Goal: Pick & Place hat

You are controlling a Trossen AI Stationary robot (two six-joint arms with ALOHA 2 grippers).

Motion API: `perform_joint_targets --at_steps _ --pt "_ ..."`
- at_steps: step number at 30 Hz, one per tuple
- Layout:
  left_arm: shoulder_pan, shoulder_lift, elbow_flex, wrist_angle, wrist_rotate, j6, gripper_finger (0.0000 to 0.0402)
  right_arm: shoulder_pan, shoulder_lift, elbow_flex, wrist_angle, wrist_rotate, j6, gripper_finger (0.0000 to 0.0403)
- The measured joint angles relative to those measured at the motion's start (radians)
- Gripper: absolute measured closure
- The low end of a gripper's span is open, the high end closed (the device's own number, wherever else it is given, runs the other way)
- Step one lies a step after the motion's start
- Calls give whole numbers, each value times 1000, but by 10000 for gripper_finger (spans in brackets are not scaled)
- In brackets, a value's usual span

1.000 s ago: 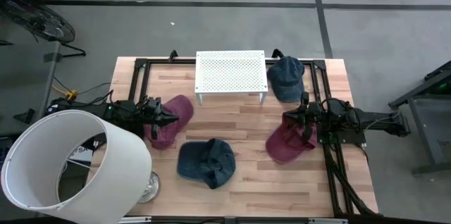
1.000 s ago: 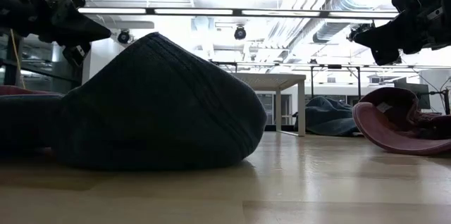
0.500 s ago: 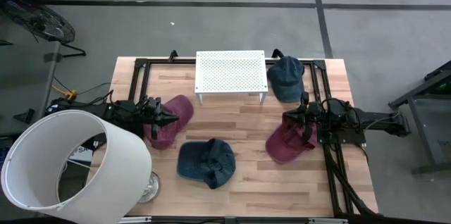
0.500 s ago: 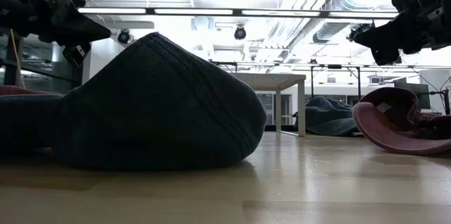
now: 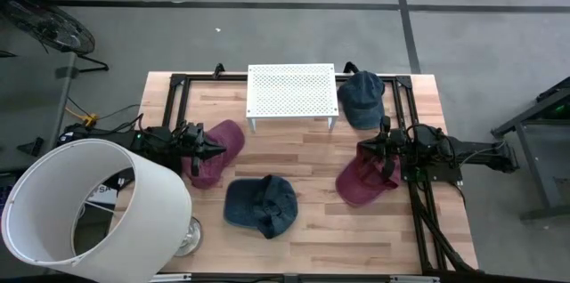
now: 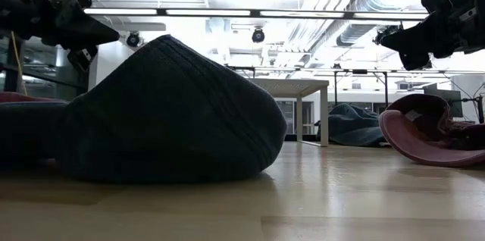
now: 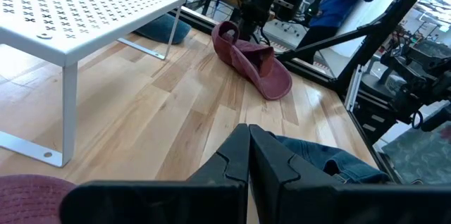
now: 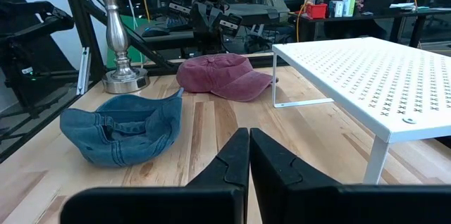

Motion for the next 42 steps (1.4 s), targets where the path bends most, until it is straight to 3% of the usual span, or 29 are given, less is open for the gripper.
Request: perform_joint_targets --at_steps 23,30,38,42 --pt "0 0 0 0 0 0 401 0 0 0 0 -1 3 396" --pt "0 0 0 0 0 0 401 0 0 0 0 -28 104 398" --pt "0 0 0 0 0 0 401 0 38 18 -25 -241 290 397" --pt "0 0 0 0 0 0 401 0 102 75 -103 -261 297 399"
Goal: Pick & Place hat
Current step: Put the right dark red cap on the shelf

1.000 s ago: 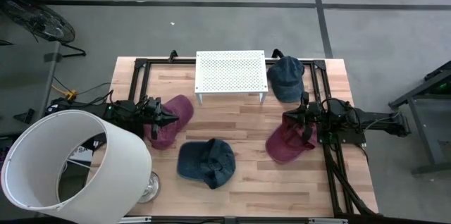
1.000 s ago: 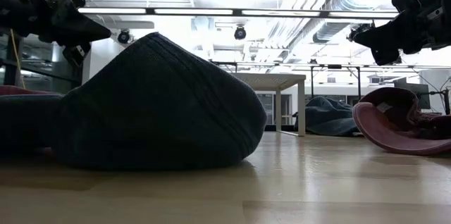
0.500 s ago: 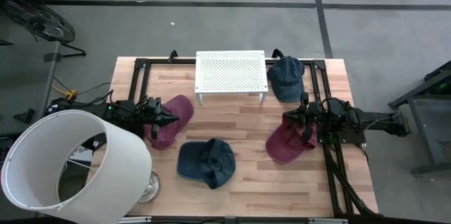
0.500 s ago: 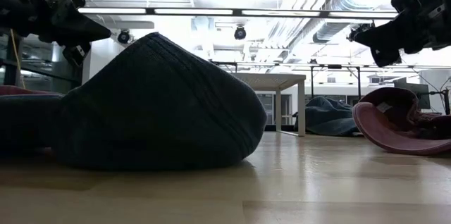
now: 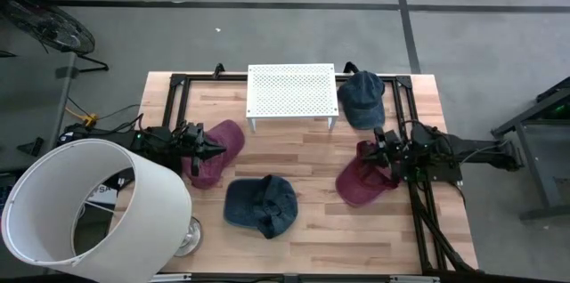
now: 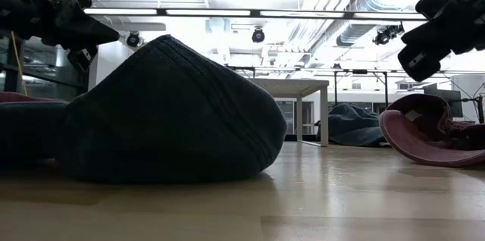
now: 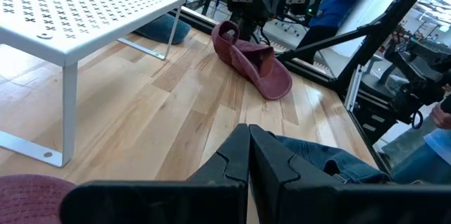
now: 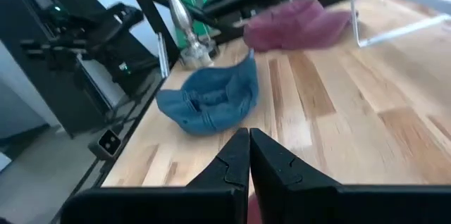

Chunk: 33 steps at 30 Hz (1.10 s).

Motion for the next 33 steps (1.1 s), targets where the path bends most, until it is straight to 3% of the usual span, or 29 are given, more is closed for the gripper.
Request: perform_joint_targets --at_steps 10,19,28,33 --pt "0 0 0 0 0 0 401 0 296 223 -153 22 124 400" --pt "0 0 0 0 0 0 401 0 633 464 -291 -169 115 400" --pt "0 0 0 0 0 0 401 0 889 684 -566 -178 -272 394" --pt "0 0 0 0 0 0 401 17 997 752 -692 -91 -556 372"
